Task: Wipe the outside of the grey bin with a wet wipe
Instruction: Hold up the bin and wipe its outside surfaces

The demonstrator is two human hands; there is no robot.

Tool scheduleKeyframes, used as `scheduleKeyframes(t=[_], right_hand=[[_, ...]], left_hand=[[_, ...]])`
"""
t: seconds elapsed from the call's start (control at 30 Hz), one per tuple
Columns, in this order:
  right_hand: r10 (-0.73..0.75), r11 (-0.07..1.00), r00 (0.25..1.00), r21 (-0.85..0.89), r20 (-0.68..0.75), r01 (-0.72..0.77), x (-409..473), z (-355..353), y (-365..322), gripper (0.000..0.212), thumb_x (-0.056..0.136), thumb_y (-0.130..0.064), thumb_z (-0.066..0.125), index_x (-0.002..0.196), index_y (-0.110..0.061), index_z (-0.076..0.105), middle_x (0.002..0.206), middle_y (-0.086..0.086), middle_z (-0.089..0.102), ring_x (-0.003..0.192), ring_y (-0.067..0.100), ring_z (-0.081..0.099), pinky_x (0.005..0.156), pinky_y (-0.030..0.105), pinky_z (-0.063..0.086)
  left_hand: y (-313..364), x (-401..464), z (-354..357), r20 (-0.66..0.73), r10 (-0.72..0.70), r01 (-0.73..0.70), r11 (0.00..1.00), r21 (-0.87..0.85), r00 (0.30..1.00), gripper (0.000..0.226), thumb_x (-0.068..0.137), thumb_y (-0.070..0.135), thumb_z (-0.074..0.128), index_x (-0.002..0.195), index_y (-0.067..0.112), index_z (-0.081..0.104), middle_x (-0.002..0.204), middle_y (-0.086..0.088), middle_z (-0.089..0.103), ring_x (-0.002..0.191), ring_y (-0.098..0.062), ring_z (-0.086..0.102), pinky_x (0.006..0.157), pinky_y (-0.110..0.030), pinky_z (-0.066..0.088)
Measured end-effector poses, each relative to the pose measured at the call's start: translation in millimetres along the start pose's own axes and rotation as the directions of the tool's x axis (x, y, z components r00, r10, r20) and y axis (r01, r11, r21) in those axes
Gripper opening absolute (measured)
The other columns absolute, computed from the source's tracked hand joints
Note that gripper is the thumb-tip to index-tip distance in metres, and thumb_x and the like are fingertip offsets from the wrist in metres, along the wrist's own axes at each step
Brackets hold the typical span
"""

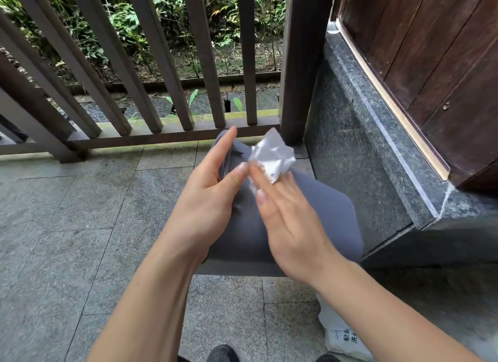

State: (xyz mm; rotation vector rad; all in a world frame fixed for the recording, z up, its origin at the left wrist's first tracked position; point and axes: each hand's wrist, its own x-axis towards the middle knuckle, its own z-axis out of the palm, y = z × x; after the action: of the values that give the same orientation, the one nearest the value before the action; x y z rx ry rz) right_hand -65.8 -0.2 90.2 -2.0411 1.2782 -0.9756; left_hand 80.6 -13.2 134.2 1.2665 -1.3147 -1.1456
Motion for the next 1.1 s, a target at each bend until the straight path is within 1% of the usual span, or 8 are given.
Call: scheduleKeyframes(t=[0.13, 0.3, 0.4, 0.57, 0.7, 0.87, 0.97, 1.1], right_hand=[[-0.081, 0.995, 0.997, 0.06, 0.01, 0.081, -8, 13, -13, 0.049, 0.107, -0.034, 0.027, 0.153, -0.022, 0.037, 0.162, -0.007, 0.033, 0.153, 0.005, 0.018, 0.125, 0.046, 0.014], [-0.116, 0.984, 0.993, 0.137, 0.007, 0.115, -9, 24, -22, 0.047, 0.108, -0.027, 0.034, 0.154, -0.021, 0.035, 0.162, -0.006, 0.033, 0.153, 0.006, 0.017, 0.124, 0.047, 0.019], [-0.121, 0.982, 0.993, 0.145, 0.006, 0.119, -8, 27, -17, 0.046, 0.108, -0.025, 0.034, 0.153, -0.016, 0.037, 0.161, -0.003, 0.036, 0.152, 0.009, 0.021, 0.123, 0.045, 0.022], [0.041, 0.953, 0.999, 0.3, -0.028, -0.031, -1, 26, -7, 0.043, 0.108, -0.024, 0.031, 0.148, -0.016, 0.046, 0.156, -0.003, 0.044, 0.149, 0.005, 0.028, 0.123, 0.041, 0.022], [0.182, 0.934, 0.983, 0.317, -0.023, -0.165, 3, 27, 3, 0.052, 0.106, -0.034, 0.026, 0.154, -0.018, 0.034, 0.16, -0.008, 0.034, 0.15, -0.001, 0.02, 0.125, 0.039, 0.016], [0.143, 0.963, 0.99, 0.232, -0.006, -0.138, 9, 29, 23, 0.055, 0.104, -0.047, 0.018, 0.154, -0.03, 0.033, 0.161, -0.011, 0.034, 0.151, 0.0, 0.017, 0.126, 0.036, 0.01], [0.327, 0.927, 0.945, 0.205, -0.028, -0.315, 24, 20, 53, 0.054, 0.104, -0.05, 0.019, 0.151, -0.035, 0.04, 0.157, -0.008, 0.041, 0.15, 0.009, 0.026, 0.123, 0.034, 0.017], [0.643, 0.757, 0.764, 0.113, 0.052, -0.644, 30, 13, 92, 0.052, 0.105, -0.05, 0.018, 0.136, -0.03, 0.055, 0.142, 0.0, 0.053, 0.139, 0.026, 0.04, 0.106, 0.041, 0.029]], left_hand=[[1, -3, 2, 0.001, -0.085, 0.085, 0.995, -0.048, 0.996, 0.055, 0.102, 0.011, 0.06, 0.151, 0.032, 0.046, 0.11, 0.04, 0.068, 0.112, 0.016, 0.061, 0.085, -0.005, 0.048], [6, -3, 0, -0.107, -0.164, 0.154, 0.983, -0.097, 0.981, 0.054, 0.099, 0.02, 0.065, 0.148, 0.038, 0.051, 0.132, 0.012, 0.069, 0.116, -0.003, 0.068, 0.105, -0.031, 0.051], [3, -2, 5, -0.161, -0.205, 0.186, 0.974, -0.127, 0.965, 0.053, 0.098, 0.014, 0.066, 0.144, 0.038, 0.056, 0.131, 0.007, 0.069, 0.115, -0.009, 0.069, 0.107, -0.035, 0.05], [0, 5, 10, -0.104, -0.2, 0.187, 0.975, -0.119, 0.974, 0.067, 0.091, 0.004, 0.073, 0.145, 0.04, 0.054, 0.144, 0.008, 0.06, 0.12, -0.007, 0.065, 0.105, -0.034, 0.051], [-6, 10, 21, -0.096, -0.155, 0.155, 0.988, -0.006, 0.983, 0.065, 0.094, 0.008, 0.07, 0.146, 0.044, 0.052, 0.144, 0.016, 0.059, 0.127, 0.0, 0.057, 0.11, -0.032, 0.046], [-9, 8, 20, -0.183, -0.139, 0.143, 0.99, 0.006, 0.973, 0.059, 0.095, 0.005, 0.067, 0.139, 0.043, 0.06, 0.109, 0.033, 0.068, 0.093, 0.011, 0.068, 0.078, -0.011, 0.053], [-8, 5, 15, -0.234, -0.141, 0.158, 0.986, 0.056, 0.962, 0.064, 0.09, -0.004, 0.06, 0.131, 0.044, 0.064, 0.06, 0.039, 0.061, 0.072, -0.01, 0.061, 0.069, -0.029, 0.049], [-10, 4, 10, -0.288, -0.106, 0.142, 0.984, 0.107, 0.952, 0.068, 0.085, -0.003, 0.056, 0.122, 0.053, 0.066, 0.057, 0.038, 0.059, 0.071, -0.014, 0.053, 0.067, -0.035, 0.042]])
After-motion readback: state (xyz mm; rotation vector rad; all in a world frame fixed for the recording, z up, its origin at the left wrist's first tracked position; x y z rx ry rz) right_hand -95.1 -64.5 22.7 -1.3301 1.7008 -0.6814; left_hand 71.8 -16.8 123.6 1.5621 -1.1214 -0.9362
